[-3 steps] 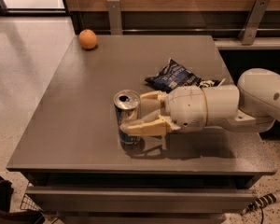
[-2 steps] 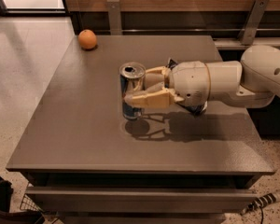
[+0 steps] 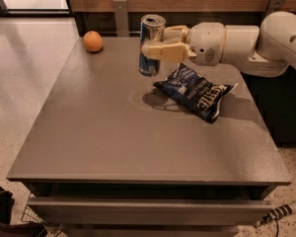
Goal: Move redbull can near orange
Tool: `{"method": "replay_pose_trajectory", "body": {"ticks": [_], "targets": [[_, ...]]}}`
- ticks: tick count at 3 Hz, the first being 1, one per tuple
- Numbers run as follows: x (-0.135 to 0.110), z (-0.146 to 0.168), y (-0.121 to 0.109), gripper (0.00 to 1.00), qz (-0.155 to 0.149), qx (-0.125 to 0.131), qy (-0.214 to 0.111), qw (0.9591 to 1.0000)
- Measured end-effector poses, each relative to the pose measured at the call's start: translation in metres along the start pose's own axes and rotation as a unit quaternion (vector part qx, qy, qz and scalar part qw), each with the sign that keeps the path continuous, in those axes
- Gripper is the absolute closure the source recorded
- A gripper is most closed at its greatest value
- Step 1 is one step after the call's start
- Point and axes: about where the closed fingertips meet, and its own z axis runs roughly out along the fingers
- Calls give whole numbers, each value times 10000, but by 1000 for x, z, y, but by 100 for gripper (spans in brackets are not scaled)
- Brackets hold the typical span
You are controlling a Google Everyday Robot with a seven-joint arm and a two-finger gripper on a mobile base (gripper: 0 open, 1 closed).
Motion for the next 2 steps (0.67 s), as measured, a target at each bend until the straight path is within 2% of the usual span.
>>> {"method": "replay_pose_trajectory", "body": {"ticks": [1,2], "targets": [[-4,-4,-83,100,-67,948,110,9954],[0,-4,-130,100,28,1360,243,9904]]}}
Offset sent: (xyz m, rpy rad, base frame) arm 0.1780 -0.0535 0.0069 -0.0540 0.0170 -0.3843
